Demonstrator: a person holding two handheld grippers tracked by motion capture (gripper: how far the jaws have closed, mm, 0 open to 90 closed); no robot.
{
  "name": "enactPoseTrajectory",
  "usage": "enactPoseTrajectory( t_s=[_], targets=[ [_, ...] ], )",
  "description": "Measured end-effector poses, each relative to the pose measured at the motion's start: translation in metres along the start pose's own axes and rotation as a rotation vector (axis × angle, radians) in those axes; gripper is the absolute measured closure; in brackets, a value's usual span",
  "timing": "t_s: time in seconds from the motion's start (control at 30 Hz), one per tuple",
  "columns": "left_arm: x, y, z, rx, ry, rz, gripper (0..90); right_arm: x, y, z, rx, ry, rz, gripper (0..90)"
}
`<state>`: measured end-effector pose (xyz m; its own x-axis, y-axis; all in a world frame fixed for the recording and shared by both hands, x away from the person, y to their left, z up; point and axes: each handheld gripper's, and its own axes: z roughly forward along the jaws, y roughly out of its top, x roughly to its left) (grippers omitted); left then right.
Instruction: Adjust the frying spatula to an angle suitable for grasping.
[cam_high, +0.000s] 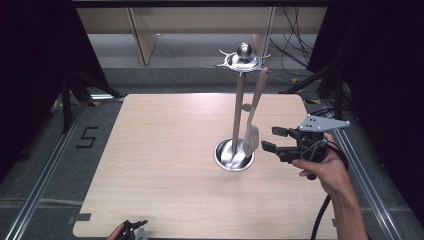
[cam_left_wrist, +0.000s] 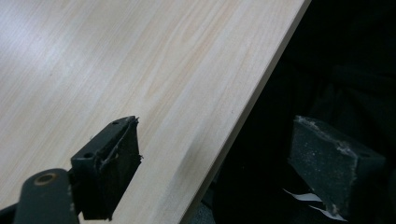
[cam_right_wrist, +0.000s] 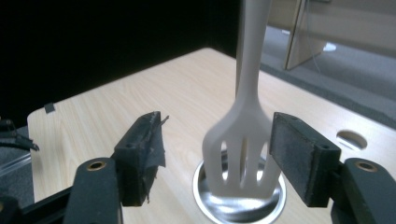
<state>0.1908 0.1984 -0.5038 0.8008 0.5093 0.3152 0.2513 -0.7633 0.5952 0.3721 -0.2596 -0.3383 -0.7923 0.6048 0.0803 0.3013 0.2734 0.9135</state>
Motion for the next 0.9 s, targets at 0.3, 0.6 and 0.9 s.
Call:
enactPoseTrajectory(
  t_s=[0.3,0.6,0.9],
  targets=[
    [0.000,0.000,0.000,0.001,-0.002,0.000,15.5,-0.003,-0.017,0.002,0.059,-0.007,0.005,33.9],
    [0.000,0.000,0.000,0.005,0.005,-0.001,15.5,-0.004,-0.035,0.002,0.093,-0.032,0.019,32.7],
    [0.001,-0.001,0.001,-0.001,-0.020,-0.006,15.5,-0.004,-0.045,0.007,0.085,-0.050,0.027,31.3]
  ],
)
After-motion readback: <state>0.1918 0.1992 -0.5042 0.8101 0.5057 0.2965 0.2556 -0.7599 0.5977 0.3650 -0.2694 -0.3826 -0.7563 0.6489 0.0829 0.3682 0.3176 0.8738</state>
